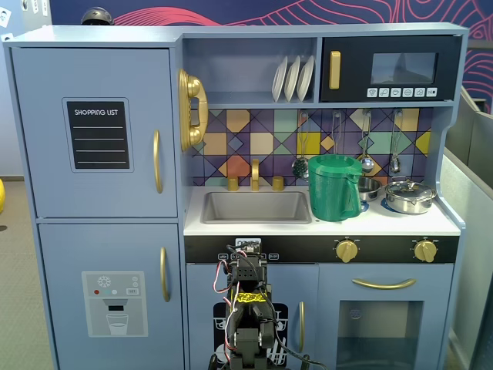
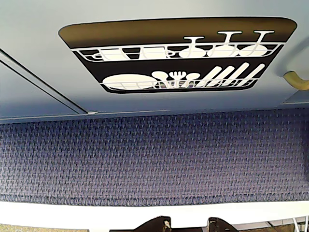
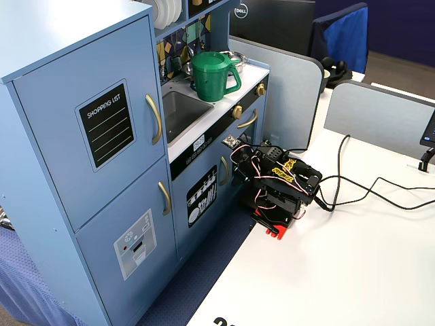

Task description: Open the left cabinet door

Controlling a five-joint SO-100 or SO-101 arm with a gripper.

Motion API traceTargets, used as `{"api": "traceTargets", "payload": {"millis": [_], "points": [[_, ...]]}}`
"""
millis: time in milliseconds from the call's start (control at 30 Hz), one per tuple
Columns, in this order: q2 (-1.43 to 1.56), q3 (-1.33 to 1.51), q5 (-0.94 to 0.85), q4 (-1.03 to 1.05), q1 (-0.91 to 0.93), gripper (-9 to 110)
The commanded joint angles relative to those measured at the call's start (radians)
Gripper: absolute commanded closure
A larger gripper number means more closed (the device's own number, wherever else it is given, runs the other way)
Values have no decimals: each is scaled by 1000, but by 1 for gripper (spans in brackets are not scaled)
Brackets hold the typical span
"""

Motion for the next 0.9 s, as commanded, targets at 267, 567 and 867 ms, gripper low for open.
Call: {"api": "traceTargets", "payload": {"millis": [267, 567, 867], "points": [[-2, 8, -9, 175, 29, 101], [-2, 6, -17, 5, 34, 99], [-3, -101, -55, -373, -120, 97]]}}
